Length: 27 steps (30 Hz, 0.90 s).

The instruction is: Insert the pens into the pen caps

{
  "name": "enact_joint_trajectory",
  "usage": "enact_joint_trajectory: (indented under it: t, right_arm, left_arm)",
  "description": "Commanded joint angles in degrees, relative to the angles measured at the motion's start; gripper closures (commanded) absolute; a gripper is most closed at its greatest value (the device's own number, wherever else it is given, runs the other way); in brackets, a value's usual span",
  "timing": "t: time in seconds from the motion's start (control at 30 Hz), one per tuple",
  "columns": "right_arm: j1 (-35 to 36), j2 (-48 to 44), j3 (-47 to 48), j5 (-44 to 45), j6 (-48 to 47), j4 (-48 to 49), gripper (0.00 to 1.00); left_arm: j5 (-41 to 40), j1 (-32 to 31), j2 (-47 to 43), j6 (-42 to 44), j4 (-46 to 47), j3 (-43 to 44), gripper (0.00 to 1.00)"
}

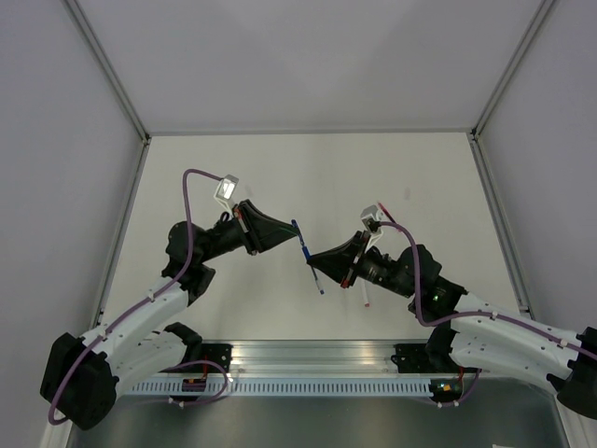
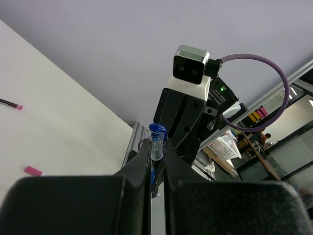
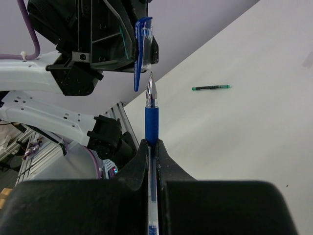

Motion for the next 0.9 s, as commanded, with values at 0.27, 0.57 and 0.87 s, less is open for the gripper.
enact_joint_trajectory:
  t: [0.27, 0.57, 0.87]
  right_arm:
    - [0.26, -1.14, -0.05, -0.90, 0.75, 2.83, 1.00]
    - [0.26, -0.71, 0.56, 0.86, 0.40, 3.97, 1.00]
    - [0.26, 2.46, 2.32, 1.65, 0.13, 5.64, 1.00]
  left_arm:
    - [-0.70, -0.35, 0.63, 2.43, 1.20, 0.48, 0.98]
    - [0.88, -0.35, 1.33, 1.02, 5.76, -2.42, 0.98]
    - [3.96, -0.52, 4.14, -2.32, 14.28, -4.71, 0.98]
